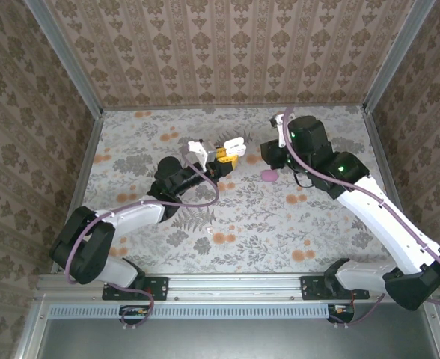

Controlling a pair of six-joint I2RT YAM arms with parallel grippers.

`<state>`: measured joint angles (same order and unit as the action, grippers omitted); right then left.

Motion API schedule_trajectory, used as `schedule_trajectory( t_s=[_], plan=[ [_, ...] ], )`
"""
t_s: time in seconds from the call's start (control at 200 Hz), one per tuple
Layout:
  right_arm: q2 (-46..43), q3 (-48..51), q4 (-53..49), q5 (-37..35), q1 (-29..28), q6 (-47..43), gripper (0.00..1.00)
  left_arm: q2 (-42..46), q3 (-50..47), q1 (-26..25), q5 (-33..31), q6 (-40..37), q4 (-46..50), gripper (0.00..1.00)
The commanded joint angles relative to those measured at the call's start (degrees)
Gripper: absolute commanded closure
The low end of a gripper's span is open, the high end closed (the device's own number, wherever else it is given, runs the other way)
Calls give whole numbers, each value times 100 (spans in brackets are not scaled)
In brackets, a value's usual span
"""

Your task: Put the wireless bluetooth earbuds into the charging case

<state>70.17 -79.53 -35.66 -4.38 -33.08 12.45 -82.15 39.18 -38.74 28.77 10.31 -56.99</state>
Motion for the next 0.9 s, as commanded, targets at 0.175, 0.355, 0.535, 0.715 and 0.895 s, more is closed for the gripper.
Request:
schedule_trajectory(
  t_s=[0.175, 0.355, 0.535, 0.715, 0.895],
  plan=[
    [422, -476, 468, -11, -290, -291, 75, 68, 177, -69, 224, 77, -207, 86],
    [621, -572, 692, 78, -382, -339, 75, 120, 169, -79, 242, 67, -185, 86],
    [745, -573, 723, 81, -405, -364, 75, 172, 156, -76, 260, 54, -181, 86],
    [804, -538, 736, 52, -427, -383, 76, 199, 145, -77, 260, 59, -197, 86],
    [848, -490, 735, 82, -445, -426, 76, 208, 125, -75, 259, 60, -203, 86]
  ],
)
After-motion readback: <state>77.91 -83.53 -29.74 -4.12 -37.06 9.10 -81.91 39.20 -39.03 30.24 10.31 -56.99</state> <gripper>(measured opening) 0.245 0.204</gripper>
